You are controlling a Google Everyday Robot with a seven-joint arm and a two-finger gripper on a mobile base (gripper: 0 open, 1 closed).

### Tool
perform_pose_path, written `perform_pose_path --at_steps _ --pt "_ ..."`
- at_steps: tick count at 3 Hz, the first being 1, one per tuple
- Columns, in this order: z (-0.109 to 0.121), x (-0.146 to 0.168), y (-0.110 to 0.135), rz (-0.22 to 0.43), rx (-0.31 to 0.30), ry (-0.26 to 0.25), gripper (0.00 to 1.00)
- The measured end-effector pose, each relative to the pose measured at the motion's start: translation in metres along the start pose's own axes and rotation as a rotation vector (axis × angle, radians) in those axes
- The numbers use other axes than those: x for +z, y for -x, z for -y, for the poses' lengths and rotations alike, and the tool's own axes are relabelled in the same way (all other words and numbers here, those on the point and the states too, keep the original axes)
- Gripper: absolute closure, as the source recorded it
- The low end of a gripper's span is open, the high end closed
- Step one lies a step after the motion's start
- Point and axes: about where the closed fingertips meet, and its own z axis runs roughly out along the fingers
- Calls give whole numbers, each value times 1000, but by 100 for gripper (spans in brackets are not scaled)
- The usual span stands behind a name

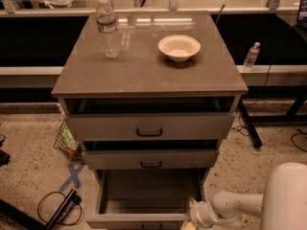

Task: Open bottom drawer

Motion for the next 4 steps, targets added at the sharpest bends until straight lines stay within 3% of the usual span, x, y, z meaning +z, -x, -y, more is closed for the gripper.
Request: perform_pose_path --at_steps 1,2,3,4 --pt "-4 -18 16 -40 -18 -27 18" --pt "-7 -54 55 -135 -48 -94 41" --pt "1 -89 99 -189 -122 -126 72" --pt "22 -101 110 -173 -155 -138 96"
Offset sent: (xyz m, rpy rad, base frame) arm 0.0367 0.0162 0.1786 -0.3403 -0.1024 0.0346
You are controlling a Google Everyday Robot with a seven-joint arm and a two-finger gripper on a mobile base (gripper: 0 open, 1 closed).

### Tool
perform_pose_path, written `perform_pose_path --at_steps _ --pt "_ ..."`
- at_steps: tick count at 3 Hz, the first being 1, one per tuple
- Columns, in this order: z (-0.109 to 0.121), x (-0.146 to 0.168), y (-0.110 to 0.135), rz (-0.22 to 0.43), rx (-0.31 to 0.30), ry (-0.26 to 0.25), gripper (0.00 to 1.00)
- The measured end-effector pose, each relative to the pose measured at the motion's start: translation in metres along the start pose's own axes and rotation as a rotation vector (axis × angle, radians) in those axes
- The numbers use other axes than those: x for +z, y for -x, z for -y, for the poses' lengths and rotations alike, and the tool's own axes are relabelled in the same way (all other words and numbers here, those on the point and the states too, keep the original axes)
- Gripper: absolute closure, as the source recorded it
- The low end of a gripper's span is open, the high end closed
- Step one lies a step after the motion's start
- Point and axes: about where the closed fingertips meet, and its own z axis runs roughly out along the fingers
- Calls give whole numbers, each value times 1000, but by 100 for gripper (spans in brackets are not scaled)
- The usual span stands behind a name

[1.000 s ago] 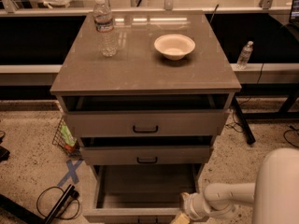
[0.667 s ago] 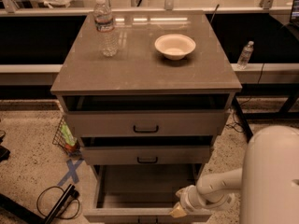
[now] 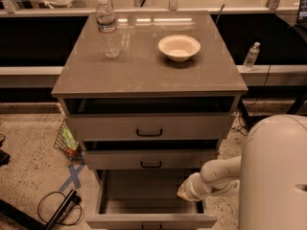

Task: Open bottom drawer

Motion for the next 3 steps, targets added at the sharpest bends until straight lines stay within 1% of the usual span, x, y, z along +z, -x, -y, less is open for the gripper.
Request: perform_pose_path --at_steps 1,2,3 --pt "29 12 -8 42 -36 -17 100" --pt "29 12 -8 42 -36 -17 100" --pt "22 53 -20 27 3 17 100"
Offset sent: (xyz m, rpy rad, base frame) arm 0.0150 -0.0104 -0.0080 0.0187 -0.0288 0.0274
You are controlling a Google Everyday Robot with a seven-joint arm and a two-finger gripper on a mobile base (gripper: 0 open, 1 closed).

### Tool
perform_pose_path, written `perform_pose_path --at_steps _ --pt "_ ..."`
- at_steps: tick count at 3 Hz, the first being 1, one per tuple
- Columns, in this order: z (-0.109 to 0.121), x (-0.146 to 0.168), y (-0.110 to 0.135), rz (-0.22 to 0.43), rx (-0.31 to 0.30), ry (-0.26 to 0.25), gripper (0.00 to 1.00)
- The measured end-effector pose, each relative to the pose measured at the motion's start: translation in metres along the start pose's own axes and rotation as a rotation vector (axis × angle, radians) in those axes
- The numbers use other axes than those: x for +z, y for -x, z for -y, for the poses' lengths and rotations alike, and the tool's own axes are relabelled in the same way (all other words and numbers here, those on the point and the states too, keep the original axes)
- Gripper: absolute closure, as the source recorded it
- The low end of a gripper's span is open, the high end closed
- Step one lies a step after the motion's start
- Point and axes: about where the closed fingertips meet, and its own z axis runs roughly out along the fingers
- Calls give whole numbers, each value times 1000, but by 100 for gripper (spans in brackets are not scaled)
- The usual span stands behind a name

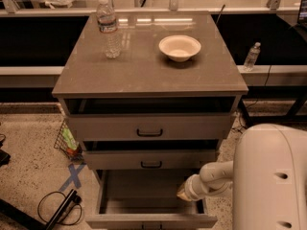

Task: Open bottom drawer

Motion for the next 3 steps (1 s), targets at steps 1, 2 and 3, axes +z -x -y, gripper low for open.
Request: perform_pose_path --at_steps 1,2,3 --pt "-6 45 -11 44 8 37 100" --pt "-18 91 -22 80 14 70 100" --pt "-55 106 -33 78 12 117 100"
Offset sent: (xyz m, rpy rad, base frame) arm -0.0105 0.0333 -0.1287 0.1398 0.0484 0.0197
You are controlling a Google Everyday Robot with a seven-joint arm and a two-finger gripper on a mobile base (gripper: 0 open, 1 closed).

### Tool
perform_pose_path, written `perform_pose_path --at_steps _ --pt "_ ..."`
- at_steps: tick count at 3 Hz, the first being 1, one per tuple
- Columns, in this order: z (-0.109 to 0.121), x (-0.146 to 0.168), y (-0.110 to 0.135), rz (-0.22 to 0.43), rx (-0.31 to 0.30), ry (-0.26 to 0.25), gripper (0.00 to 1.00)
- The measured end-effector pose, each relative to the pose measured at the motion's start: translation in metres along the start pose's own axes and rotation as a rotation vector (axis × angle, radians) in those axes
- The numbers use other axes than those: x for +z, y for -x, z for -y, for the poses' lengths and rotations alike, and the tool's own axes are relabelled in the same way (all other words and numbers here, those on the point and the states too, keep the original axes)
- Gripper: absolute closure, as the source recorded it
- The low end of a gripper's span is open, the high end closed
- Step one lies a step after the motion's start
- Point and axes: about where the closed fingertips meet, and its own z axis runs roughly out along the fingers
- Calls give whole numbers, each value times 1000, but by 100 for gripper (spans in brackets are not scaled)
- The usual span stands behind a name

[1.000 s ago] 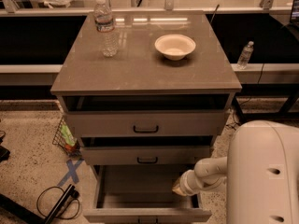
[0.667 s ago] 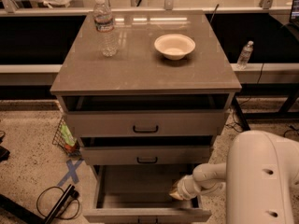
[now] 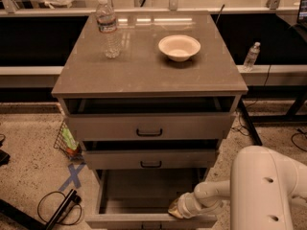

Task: Open bottom drawer

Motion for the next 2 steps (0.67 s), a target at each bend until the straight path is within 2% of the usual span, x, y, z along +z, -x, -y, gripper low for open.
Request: perform_pose_path --at_steps 1,2 --pt "0 -1 0 0 0 0 100" --pt "-31 -10 -4 -5 1 18 100"
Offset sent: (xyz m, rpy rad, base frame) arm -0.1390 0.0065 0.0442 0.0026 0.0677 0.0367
